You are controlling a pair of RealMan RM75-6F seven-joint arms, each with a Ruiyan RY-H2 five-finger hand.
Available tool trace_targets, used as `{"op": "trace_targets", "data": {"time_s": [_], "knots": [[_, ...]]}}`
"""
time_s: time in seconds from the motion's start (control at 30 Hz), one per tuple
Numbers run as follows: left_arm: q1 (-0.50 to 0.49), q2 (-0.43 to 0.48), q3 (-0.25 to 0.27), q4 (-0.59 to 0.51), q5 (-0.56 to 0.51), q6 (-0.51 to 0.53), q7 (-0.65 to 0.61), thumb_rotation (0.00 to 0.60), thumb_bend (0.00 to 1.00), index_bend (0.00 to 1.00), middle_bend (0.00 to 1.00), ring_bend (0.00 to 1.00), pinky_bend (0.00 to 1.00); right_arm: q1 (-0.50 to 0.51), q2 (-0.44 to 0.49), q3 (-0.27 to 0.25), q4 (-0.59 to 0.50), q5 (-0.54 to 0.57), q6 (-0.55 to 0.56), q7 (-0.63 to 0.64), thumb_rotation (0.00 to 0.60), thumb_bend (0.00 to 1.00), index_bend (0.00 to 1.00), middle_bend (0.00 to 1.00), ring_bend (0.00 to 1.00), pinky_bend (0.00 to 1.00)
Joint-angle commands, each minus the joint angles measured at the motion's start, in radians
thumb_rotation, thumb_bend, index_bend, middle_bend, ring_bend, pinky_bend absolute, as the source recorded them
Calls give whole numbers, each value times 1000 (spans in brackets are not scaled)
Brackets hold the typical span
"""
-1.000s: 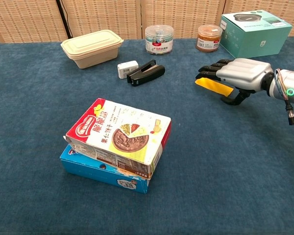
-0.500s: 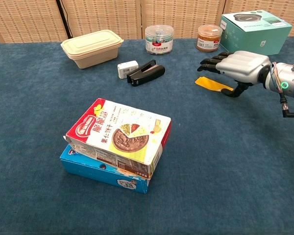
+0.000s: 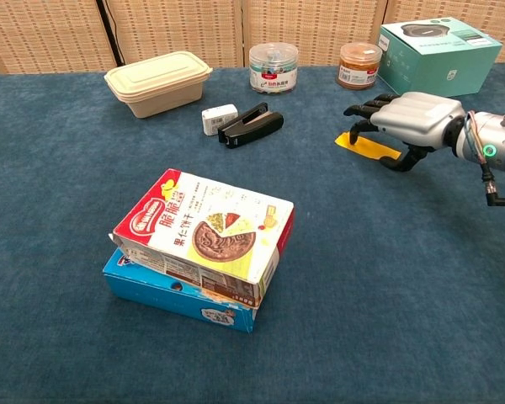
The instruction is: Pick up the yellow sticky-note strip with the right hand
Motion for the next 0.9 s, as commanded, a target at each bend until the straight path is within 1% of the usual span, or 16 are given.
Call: {"op": "trace_targets", "data": {"time_s": [0.03, 0.1, 0.23, 0.53, 0.73, 0.9], "knots": [[-1, -1, 0, 0, 0, 0, 2, 600, 0, 0, 0, 0, 0, -1, -3, 0, 4, 1, -1, 0, 600, 539, 337, 0, 0, 0], [-1, -1, 0, 0, -1, -1, 4, 600, 0, 0, 0, 0, 0, -1, -5, -2, 7, 1, -3, 1, 600, 539, 364, 0, 0, 0], [-2, -2, 0, -1, -3, -2, 7, 600, 0, 0, 0, 0, 0, 1, -6, -4, 8, 1, -8, 7, 600, 540, 371, 0, 0, 0], [-3, -3, 0, -1, -3, -3, 7, 600, 0, 0, 0, 0, 0, -5, -3, -5, 15, 3, -1, 12, 600, 540, 476, 0, 0, 0], [-3, -3, 1, -3, -1, -3, 8, 600, 0, 0, 0, 0, 0, -11, -3, -4, 23, 4, 13, 14, 600, 540, 516, 0, 0, 0], [-3, -3, 1, -4, 1, -1, 10, 600, 0, 0, 0, 0, 0, -14, 0, -7, 29, -1, 32, 29, 600, 540, 588, 0, 0, 0]]}}
